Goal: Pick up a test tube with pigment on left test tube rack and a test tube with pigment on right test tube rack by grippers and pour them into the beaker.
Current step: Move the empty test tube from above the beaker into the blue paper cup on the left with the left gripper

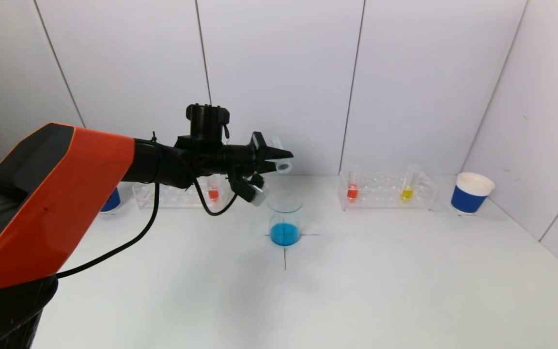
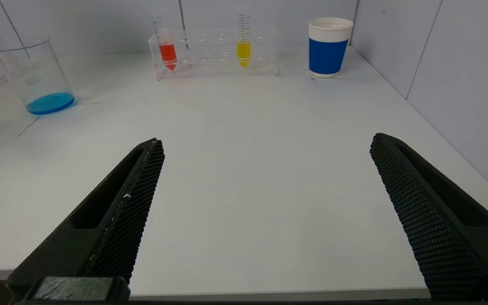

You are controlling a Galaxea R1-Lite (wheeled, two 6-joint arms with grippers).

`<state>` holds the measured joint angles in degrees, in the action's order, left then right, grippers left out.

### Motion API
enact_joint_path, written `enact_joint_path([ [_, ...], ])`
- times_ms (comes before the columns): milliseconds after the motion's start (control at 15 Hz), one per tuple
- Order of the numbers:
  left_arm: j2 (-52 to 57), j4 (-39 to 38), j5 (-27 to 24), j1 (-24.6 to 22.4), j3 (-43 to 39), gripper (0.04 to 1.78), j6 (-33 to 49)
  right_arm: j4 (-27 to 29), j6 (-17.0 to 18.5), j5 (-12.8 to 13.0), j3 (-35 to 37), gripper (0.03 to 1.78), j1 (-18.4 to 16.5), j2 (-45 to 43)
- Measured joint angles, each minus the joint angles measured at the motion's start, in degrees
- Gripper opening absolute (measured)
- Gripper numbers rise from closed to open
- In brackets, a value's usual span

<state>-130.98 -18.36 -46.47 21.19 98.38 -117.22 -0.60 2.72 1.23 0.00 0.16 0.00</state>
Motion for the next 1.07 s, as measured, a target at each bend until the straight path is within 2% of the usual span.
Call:
enact_joint_path([
  [133,0.2,0.5,0.1,0.0,-0.3,0.45,2.0,0.0,0.0,0.0,0.0,1.77,0.0,0.0],
  [267,0.9,0.0,0.3,-0.1,-1.2,0.45,7.8,0.0,0.0,0.0,0.0,1.77,0.0,0.0],
  [600,5.3,-0.7,4.7,-0.2,-1.3,0.45,31.0,0.0,0.0,0.0,0.0,1.77,0.0,0.0],
  [800,8.5,-0.3,10.9,-0.2,0.0,0.45,44.9,0.0,0.0,0.0,0.0,1.77,0.0,0.0],
  [1067,11.9,-0.1,23.6,-0.3,1.6,0.45,67.4,0.0,0.0,0.0,0.0,1.77,0.0,0.0],
])
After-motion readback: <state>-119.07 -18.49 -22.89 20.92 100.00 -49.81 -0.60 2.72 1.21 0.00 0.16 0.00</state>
